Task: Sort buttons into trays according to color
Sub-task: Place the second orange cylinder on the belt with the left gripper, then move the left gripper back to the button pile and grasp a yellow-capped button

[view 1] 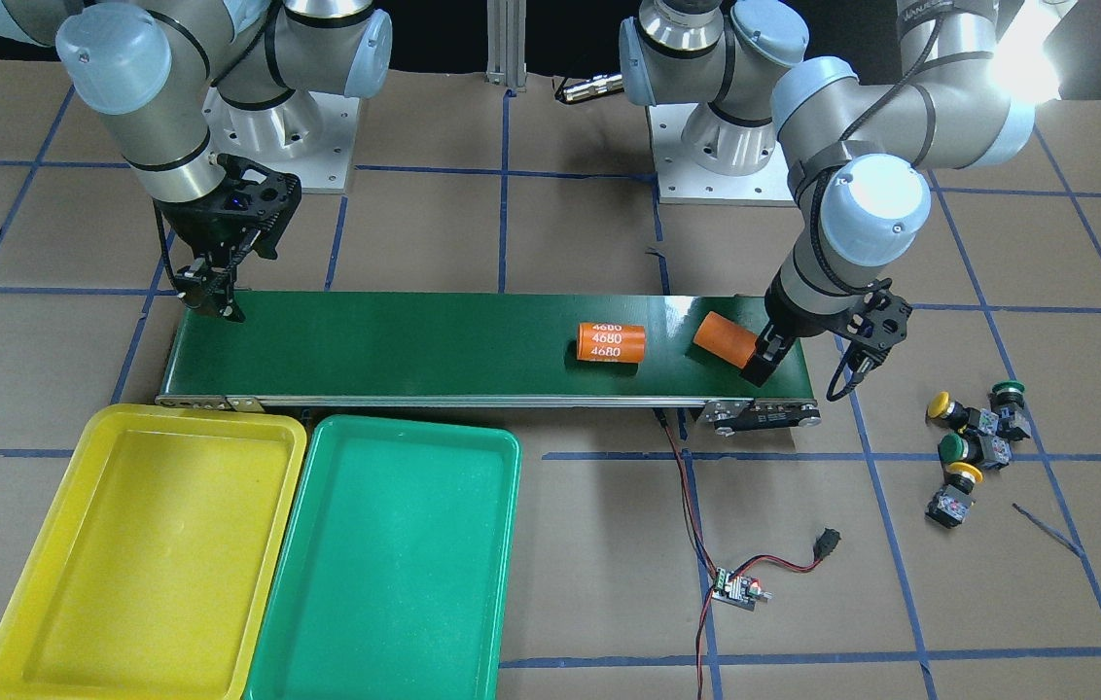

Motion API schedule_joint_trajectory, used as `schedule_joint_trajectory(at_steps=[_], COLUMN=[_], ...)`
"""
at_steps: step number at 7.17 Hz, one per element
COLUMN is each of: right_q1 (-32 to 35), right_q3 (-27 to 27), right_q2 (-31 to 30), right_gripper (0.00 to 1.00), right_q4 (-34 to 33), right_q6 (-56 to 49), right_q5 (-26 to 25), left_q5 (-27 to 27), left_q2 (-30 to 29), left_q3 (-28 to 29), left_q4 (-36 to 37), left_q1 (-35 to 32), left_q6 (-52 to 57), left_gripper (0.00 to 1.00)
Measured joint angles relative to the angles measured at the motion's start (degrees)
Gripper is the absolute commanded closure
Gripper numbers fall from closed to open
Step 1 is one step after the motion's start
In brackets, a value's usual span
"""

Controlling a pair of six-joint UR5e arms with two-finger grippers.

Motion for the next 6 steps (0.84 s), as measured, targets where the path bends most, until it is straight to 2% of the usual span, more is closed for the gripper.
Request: schedule_joint_trajectory(at_steps=[4, 6], right_q1=[-0.04, -0.13], right_q3=[-0.18, -0.05], right_q2=[3.85, 5.07], right_gripper=[0.00, 0.00], right_q4=[-3.90, -4.24], right_q6=[-1.03, -9.15], right_q5=[1.02, 1.08], left_q5=[-0.35, -0.21], left_q2=[-5.43, -10.29], left_q3=[10.24, 16.41], left_q4=[-1.96, -0.97], left_q1=[11.50, 13.47], left_q6=[28.78, 41.54], left_gripper=[0.00, 0.00])
